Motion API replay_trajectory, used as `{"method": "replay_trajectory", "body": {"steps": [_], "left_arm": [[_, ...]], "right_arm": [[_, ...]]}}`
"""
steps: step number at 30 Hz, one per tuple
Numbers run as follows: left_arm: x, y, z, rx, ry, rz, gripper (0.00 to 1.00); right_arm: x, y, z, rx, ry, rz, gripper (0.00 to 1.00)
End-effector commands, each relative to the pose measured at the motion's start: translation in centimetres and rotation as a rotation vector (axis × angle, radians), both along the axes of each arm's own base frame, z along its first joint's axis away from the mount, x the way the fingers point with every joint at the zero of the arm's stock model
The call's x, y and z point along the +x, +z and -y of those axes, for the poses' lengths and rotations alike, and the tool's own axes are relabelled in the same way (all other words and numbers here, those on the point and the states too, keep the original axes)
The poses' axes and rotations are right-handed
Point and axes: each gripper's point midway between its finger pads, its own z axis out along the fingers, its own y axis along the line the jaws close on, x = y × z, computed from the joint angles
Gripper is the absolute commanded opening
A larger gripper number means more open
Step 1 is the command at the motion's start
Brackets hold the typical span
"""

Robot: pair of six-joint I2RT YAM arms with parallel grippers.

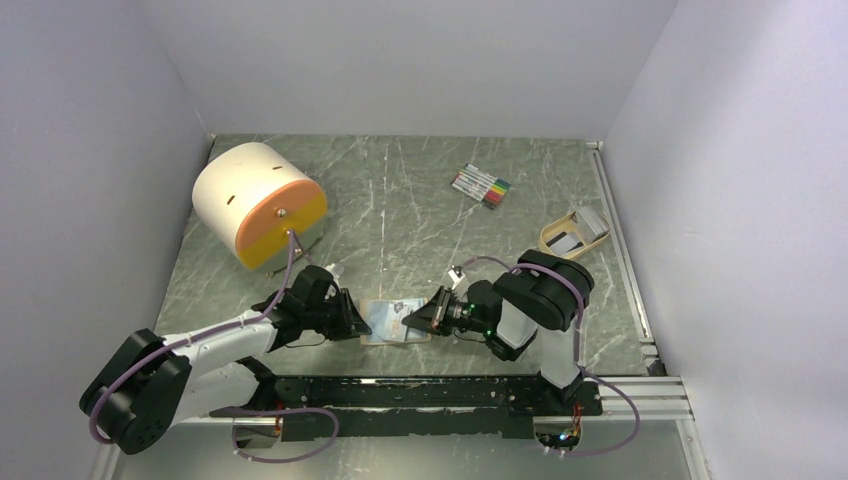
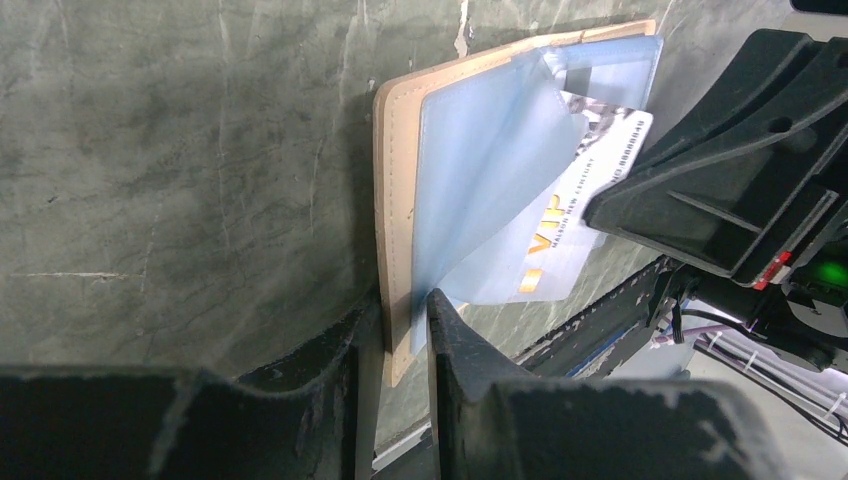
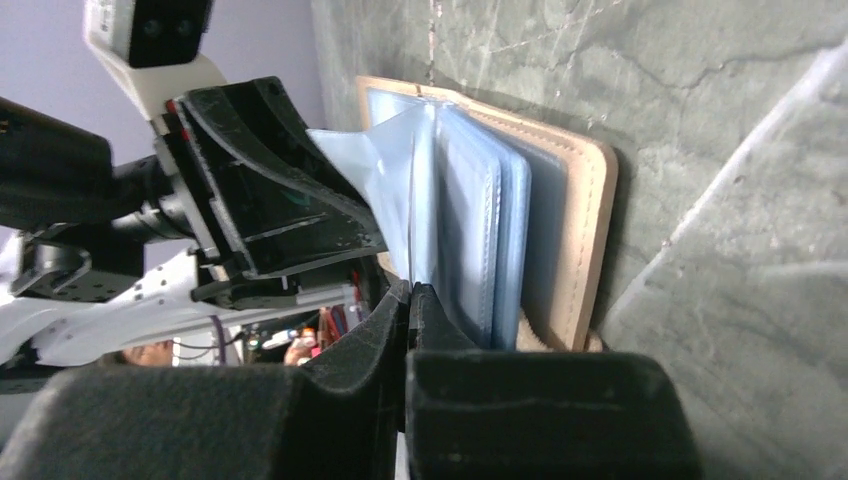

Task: Put the credit cards into the card holder
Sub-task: Insert the credit card into the card holder.

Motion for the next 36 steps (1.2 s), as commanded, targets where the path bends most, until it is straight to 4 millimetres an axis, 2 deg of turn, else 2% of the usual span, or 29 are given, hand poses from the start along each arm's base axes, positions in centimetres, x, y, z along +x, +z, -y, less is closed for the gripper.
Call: {"method": "replay_trajectory", "body": {"steps": [1, 9, 15, 18, 26, 36], "left_arm": [[0.6, 0.7, 0.4, -0.01, 0.004, 0.031, 0.27], [0.6, 0.6, 0.4, -0.009, 0.003, 0.028, 0.27], [0.6, 0.7, 0.3, -0.008, 0.004, 0.031, 0.27], [0.6, 0.6, 0.3, -0.006, 0.004, 0.029, 0.27], [0.6, 0.6, 0.3, -0.001, 0.002, 0.029, 0.27], [0.5, 0.5, 0.2, -0.001, 0.006, 0.026, 0.27]], "right_arm": [[-0.6, -0.9, -0.5, -0.057, 0.069, 0.019, 0.04], [-0.4, -2.5, -0.2, -0.164, 0.094, 0.034, 0.13], [0.9, -3.0, 0.3, -0.292, 0.091, 0.098, 0.19], [1.3, -3.0, 0.2, -0.324, 0.101, 0.118, 0.17], [0.8, -2.9, -0.1, -0.301, 0.152, 0.109, 0.1], [0.0, -2.4, -0.5, -0.25, 0.189, 0.095, 0.08]]}}
